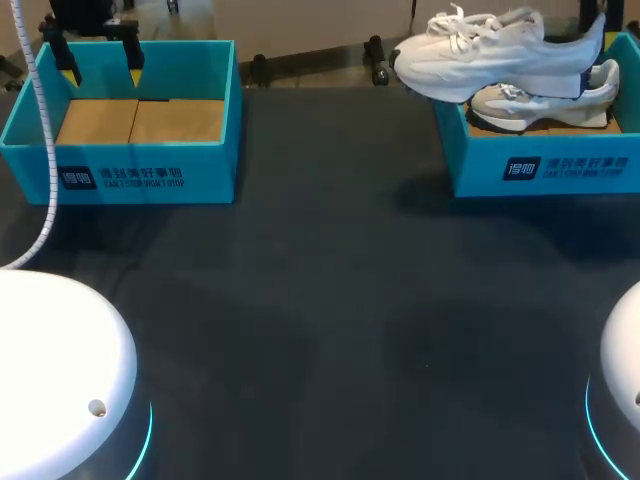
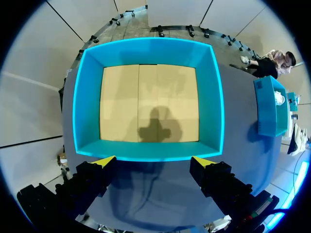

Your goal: Take the shoe out of the shoebox, open the shoe tongue, remove and reinsert the insole, then place the shoe into the shoebox

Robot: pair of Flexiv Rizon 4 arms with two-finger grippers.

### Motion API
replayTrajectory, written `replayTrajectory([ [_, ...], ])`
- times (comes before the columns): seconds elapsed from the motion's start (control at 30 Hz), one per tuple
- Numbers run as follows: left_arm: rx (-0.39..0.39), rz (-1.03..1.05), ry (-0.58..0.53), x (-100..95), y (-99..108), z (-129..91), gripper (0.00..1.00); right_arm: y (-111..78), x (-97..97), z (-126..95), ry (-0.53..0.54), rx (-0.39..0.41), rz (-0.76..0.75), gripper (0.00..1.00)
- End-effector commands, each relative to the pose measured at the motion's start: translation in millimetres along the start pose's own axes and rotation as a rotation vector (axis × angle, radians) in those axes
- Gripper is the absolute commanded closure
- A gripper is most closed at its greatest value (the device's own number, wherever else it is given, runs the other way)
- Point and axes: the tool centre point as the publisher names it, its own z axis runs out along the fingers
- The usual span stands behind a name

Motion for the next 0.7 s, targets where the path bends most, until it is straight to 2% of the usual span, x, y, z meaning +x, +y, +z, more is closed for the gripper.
replayTrajectory([
  [0.03, 0.0, 0.0, 0.0, 0.0, 0, 0, 0.0, -14.5, 18.5, 0, -0.009, -0.024, -0.03, 1.0],
  [0.1, 0.0, 0.0, 0.0, 0.0, 0, 0, 0.0, -28.1, 28.4, 0, 0.021, -0.037, -0.041, 1.0],
  [0.43, 0.0, 0.0, 0.0, 0.0, 0, 0, 0.0, -105.8, 78.3, -4, 0.02, -0.087, -0.056, 1.0],
  [0.53, 0.0, 0.0, 0.0, 0.0, 0, 0, 0.0, -127.8, 88.7, 0, 0.015, -0.104, -0.057, 1.0],
  [0.7, 0.0, 0.0, 0.0, 0.0, 0, 0, 0.0, -161.2, 106.6, 14, 0.035, -0.089, -0.045, 1.0],
])
